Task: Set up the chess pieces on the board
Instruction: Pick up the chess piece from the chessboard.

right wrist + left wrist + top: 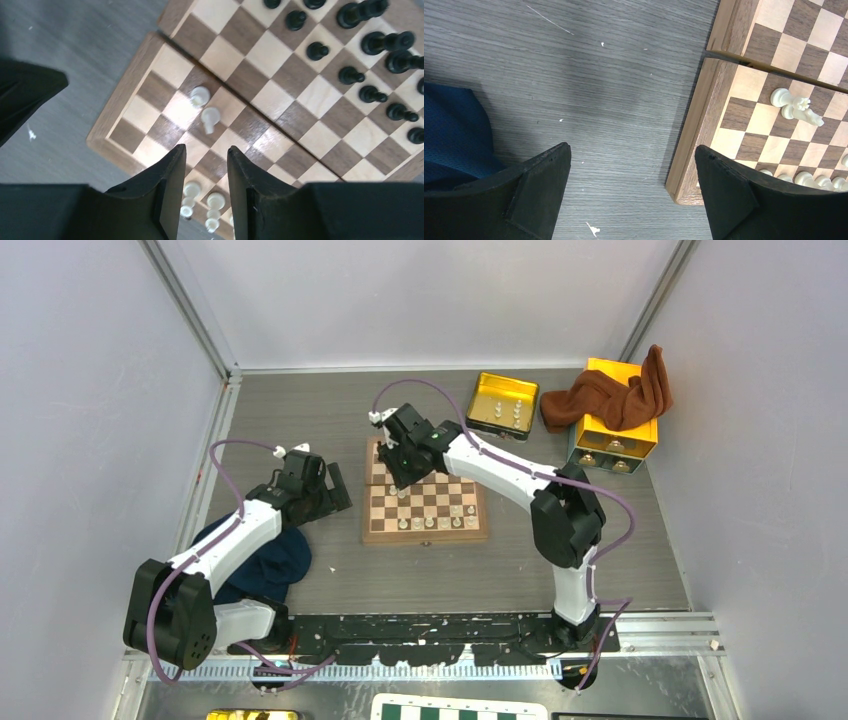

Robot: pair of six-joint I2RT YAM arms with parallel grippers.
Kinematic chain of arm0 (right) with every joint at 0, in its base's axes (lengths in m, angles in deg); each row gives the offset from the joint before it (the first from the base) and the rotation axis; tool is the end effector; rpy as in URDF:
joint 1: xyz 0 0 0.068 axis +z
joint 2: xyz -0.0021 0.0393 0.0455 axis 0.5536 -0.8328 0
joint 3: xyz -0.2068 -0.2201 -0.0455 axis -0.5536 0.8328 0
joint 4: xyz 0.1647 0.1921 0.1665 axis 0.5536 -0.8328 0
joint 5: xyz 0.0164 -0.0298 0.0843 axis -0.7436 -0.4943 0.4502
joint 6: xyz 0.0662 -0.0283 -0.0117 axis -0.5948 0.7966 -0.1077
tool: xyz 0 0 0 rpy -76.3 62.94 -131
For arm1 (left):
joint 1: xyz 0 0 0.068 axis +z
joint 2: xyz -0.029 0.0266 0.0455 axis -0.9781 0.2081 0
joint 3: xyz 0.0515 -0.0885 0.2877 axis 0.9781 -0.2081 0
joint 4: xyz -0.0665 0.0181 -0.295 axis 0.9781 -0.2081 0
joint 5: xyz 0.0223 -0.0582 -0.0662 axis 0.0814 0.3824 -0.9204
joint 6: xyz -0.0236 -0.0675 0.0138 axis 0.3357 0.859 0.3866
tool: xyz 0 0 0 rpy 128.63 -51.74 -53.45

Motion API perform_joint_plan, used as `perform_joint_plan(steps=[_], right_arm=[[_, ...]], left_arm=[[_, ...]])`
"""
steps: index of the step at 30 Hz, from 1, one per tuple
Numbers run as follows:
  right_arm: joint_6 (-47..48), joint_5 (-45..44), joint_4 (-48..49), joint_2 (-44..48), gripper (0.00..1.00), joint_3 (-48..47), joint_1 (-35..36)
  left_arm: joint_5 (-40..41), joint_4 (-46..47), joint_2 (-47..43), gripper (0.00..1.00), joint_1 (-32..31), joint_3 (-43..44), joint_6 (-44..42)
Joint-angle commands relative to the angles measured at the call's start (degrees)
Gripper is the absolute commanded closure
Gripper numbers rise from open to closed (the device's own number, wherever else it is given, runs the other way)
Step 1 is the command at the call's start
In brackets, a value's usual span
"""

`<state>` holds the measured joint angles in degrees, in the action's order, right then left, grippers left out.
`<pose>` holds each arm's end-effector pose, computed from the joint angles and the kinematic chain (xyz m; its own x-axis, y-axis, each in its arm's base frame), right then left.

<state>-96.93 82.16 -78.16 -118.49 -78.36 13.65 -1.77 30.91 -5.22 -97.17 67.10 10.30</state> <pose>0.3339 0.3599 0.2536 -0.6461 -0.5079 -0.5698 -0.6498 0.7576 0.0615 0.2667 -0.0852 0.1990 -0.7588 -0.3876 -0.5234 -0.2682 0.9183 -0.2912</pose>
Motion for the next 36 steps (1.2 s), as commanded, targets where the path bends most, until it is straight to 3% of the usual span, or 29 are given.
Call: perform_joint_plan(steps=[1, 31, 36], right_arm=[[0.21, 0.09, 1.60, -2.25, 0.58, -3.69, -1.45], [1.14, 6.00, 1.67, -7.65, 0.71, -3.86, -2.07], [1.17, 6.19, 1.86, -8.16, 0.77, -3.97, -2.00]], left_arm=[[-0.04, 1.10, -1.12, 0.05, -0.24, 2.14, -1.12], [-0.06, 1.72, 1.04, 0.05, -0.17, 2.84, -2.51], [-0.19, 1.74, 1.30, 0.05, -0.07, 2.93, -2.86]])
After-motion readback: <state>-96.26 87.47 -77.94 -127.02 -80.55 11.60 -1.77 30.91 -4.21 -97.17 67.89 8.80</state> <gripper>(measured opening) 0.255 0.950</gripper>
